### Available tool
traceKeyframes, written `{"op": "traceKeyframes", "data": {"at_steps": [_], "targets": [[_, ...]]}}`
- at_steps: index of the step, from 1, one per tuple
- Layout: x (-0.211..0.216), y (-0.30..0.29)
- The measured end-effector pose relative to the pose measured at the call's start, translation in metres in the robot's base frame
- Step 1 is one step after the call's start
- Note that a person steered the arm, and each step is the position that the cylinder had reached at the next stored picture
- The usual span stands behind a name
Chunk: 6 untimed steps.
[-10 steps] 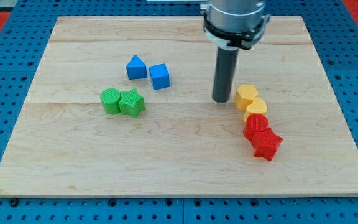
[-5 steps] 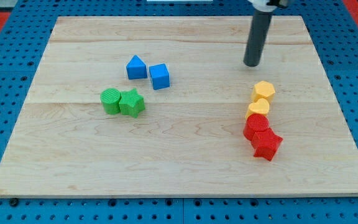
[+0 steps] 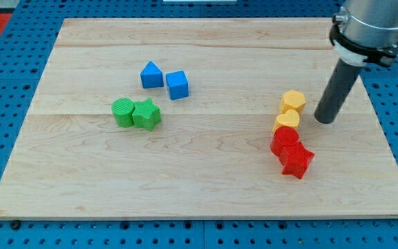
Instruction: Adjust the yellow blocks in a vertical line above red blocks
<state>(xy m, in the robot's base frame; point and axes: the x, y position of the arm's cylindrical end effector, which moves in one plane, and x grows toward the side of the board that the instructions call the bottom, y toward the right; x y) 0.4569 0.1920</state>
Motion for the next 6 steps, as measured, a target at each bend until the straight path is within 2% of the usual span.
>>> {"op": "traceKeyframes", "data": {"at_steps": [3, 5, 6], "targets": [[0.003, -0.041], [-0.005, 0.0], [-0.03, -0.006]]}}
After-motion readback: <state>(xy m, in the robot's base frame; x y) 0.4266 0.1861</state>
